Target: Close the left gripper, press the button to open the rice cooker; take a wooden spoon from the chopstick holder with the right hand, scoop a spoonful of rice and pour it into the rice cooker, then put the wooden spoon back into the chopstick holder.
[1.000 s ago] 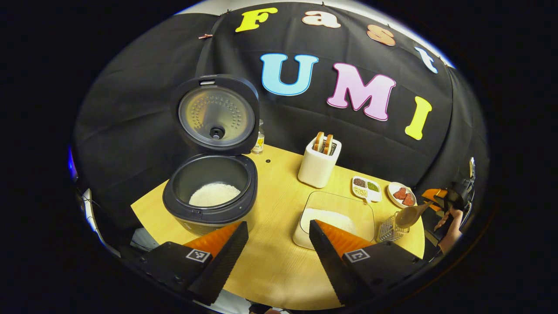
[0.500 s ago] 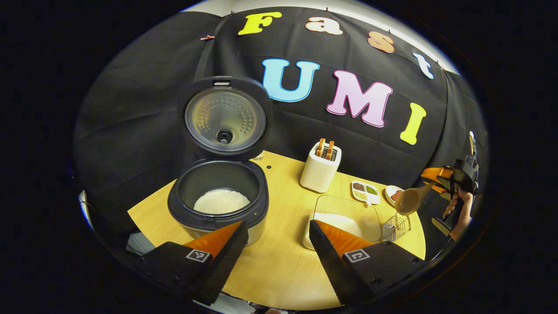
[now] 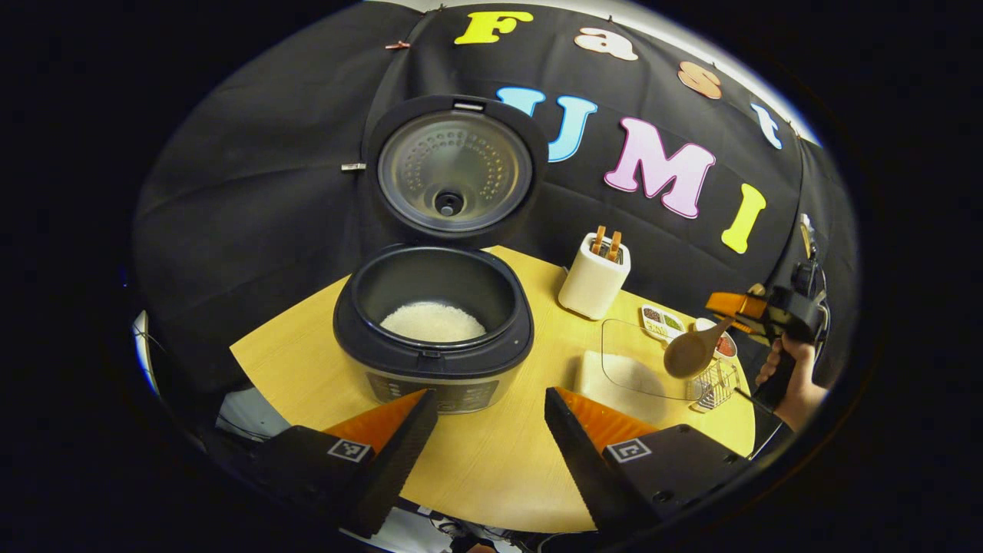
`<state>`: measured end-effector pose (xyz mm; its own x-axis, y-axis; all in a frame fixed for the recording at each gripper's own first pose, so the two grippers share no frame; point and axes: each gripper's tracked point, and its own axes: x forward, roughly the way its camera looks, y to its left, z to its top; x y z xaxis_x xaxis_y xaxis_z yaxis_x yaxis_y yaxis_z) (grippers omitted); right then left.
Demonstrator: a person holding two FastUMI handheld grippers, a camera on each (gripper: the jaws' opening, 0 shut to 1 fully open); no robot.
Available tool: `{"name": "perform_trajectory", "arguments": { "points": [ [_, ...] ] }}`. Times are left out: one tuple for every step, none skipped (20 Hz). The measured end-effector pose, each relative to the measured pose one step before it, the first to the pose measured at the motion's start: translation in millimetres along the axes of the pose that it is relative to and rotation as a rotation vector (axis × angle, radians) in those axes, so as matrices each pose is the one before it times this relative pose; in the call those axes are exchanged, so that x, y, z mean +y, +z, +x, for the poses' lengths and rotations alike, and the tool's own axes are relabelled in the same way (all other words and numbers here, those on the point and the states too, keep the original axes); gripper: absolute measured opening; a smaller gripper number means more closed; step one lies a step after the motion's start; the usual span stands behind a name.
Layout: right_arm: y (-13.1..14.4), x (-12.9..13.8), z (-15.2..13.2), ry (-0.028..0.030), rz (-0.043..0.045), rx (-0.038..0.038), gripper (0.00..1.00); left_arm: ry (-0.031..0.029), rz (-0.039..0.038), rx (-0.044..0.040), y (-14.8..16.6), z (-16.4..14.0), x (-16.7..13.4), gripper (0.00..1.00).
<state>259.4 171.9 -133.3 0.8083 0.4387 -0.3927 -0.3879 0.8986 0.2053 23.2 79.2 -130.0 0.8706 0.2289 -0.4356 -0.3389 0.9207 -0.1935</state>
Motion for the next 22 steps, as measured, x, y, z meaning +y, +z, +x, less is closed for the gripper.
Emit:
{"name": "perform_trajectory", "arguments": {
  "points": [
    [-9.55, -3.11, 2.32, -0.02699, -0.0444, 0.00231, 0.17, -0.00279, -0.00125, 0.0076, -2.62, 2.0, 3.15, 0.96],
    [-11.37, -0.85, 2.22, -0.01606, -0.03075, 0.01218, 0.17, 0.00146, 0.00405, 0.00694, -3.13, 1.72, 4.69, 0.96],
    [-15.76, 2.94, -0.28, -0.01092, -0.01045, 0.02882, 0.17, 0.00065, 0.00456, -0.00057, 0.67, 0.61, 3.68, 0.96],
    [-16.85, 0.28, 0.37, -0.01567, -0.00087, 0.03709, 0.17, -0.00242, 0.00274, -0.00317, 0.51, -1.0, 4.11, 0.96],
    [-13.53, 2.12, -0.85, -0.00311, 0.01523, 0.03267, 0.17, -0.00364, -0.00007, -0.00296, 1.19, -0.38, 2.31, 0.96],
    [-4.55, 6.01, 2.03, 0.00201, 0.02488, 0.00459, 0.17, -0.00323, -0.00144, -0.00076, 1.14, 0.43, 3.42, 0.96],
    [-5.23, 4.06, 1.28, -0.00097, 0.02397, 0.01004, 0.17, -0.00067, -0.00316, 0.00128, -0.63, 0.21, 3.02, 0.96],
    [-4.59, 6.41, -0.72, 0.00104, 0.02668, 0.00752, 0.17, 0.00022, -0.00658, -0.00106, -1.28, -0.61, 4.49, 0.96],
    [-3.79, 6.4, 0.66, 0.00283, 0.02677, 0.00961, 0.18, 0.00169, -0.00866, 0.00014, 1.22, -0.83, 2.67, 0.96],
    [-3.35, 6.5, 1.09, 0.00371, 0.02855, 0.00986, 0.17, 0.00111, -0.01808, -0.00175, 0.58, -1.45, 3.43, 0.96],
    [-2.08, 6.64, 2.22, 0.00529, 0.0299, 0.01019, 0.18, -0.00709, -0.02385, -0.00146, -0.17, -1.7, 0.38, 0.96],
    [-1.77, 7.11, 1.65, 0.00638, 0.03101, 0.01046, 0.17, -0.01215, -0.0224, 0.00125, -1.4, -1.84, -0.06, 0.96],
    [-1.29, 7.73, 1.91, 0.00795, 0.03239, 0.01033, 0.17, -0.00639, -0.01618, 0.00696, -3.11, -0.88, 0.25, 0.95],
    [-1.81, 6.31, 2.01, 0.00664, 0.02972, 0.00919, 0.18, -0.00072, -0.00565, 0.00613, -0.34, 0.71, -1.72, 0.93],
    [-0.99, 6.02, 1.79, 0.00424, 0.029, 0.00884, 0.18, 0.00229, -0.00116, 0.00107, -1.13, 0.76, 0.59, 0.96],
    [-1.38, 6.25, 2.1, 0.00542, 0.02681, 0.00763, 0.17, 0.0062, 0.00029, -0.00617, 1.63, -0.91, 2.3, 0.96],
    [-0.64, 6.14, 1.37, 0.00708, 0.02523, 0.00879, 0.17, 0.00101, 0.00186, -0.00732, 0.39, -2.64, 0.63, 0.96],
    [-1.11, 4.5, 0.1, 0.00587, 0.02626, 0.00813, 0.18, -0.00033, 0.00227, -0.00524, 1.99, -1.98, 0.83, 0.96],
    [-0.48, 2.57, 1.06, 0.00622, 0.02437, 0.01008, 0.17, 0.00065, 0.00243, -0.00371, 1.02, -0.51, 1.24, 0.96],
    [-0.1, 1.26, 0.36, 0.00072, 0.02036, 0.00525, 0.18, 0.00056, 0.00171, -0.00393, 1.27, -1.14, 1.63, 0.96],
    [0.55, 1.0, -0.2, -0.00301, 0.02407, 0.00321, 0.17, 0.00112, -0.00071, -0.00466, 1.34, -0.07, 2.31, 0.96],
    [-0.03, 1.24, -0.19, -0.00133, 0.0254, 0.00445, 0.18, -0.00047, -0.00349, -0.00281, 2.33, -0.48, 1.94, 0.96]
  ]
}}
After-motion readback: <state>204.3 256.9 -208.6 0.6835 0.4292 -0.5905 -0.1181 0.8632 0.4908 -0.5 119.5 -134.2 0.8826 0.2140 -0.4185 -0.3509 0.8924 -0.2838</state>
